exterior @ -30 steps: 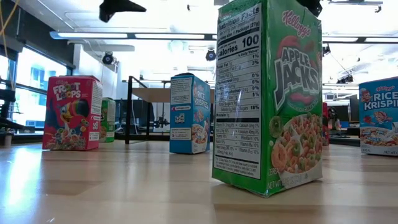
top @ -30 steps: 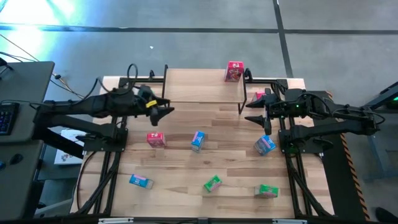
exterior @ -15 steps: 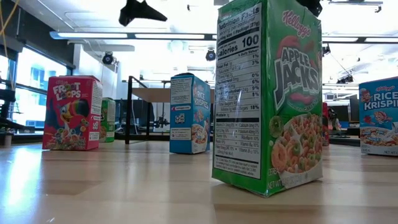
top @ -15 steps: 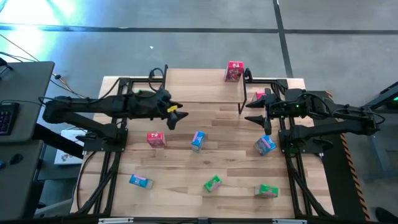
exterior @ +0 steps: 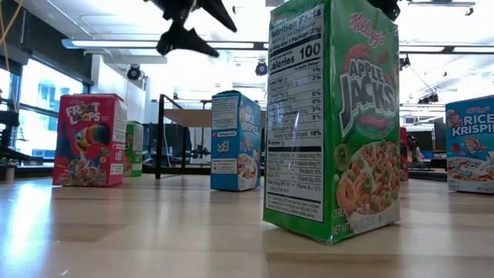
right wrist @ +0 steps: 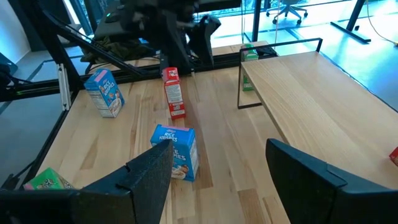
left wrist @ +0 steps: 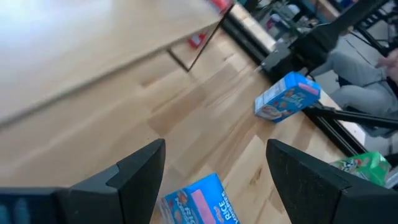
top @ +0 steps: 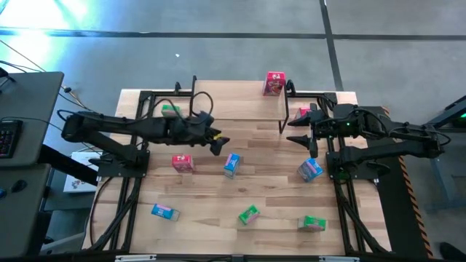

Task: Stack cereal on shelf
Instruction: Put the top left blue cereal box on the shelf

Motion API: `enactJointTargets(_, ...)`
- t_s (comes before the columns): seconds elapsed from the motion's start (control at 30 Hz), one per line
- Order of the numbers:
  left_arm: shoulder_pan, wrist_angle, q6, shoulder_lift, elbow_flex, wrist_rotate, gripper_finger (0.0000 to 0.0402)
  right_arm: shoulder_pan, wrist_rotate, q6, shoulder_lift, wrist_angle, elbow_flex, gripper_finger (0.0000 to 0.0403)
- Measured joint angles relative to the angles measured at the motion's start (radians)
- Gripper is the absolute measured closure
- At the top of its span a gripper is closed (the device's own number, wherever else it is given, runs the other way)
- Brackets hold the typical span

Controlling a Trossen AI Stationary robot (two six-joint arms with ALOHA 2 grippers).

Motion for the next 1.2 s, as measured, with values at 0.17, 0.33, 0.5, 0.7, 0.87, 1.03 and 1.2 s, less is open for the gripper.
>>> enactJointTargets(0.17, -0.003, 0.005, -0.071, 0.046, 0.000, 0.058, 0.0130, 0.000, 0.000, 0.000, 0.000, 0.000, 0.000, 0.0152)
enactJointTargets(0.33, -0.003, 0.020, -0.090, 0.086, 0.000, 0.121, 0.0130, 0.000, 0.000, 0.000, 0.000, 0.000, 0.000, 0.0152)
enactJointTargets(0.5, -0.017, -0.002, -0.130, 0.123, 0.015, 0.136, 0.0130, 0.000, 0.000, 0.000, 0.000, 0.000, 0.000, 0.0152)
enactJointTargets(0.7, -0.031, -0.084, -0.165, 0.192, 0.094, 0.133, 0.0130, 0.000, 0.000, 0.000, 0.000, -0.001, 0.000, 0.0152)
enactJointTargets(0.87, -0.038, -0.128, -0.203, 0.241, 0.127, 0.135, 0.0130, 0.000, 0.000, 0.000, 0.000, -0.002, 0.000, 0.0152)
enactJointTargets(1.03, -0.046, -0.143, -0.247, 0.275, 0.128, 0.148, 0.0130, 0.000, 0.000, 0.000, 0.000, -0.008, 0.000, 0.0152)
enactJointTargets(1.2, -0.050, -0.124, -0.263, 0.312, 0.129, 0.171, 0.0130, 0.000, 0.000, 0.000, 0.000, -0.010, 0.000, 0.0152)
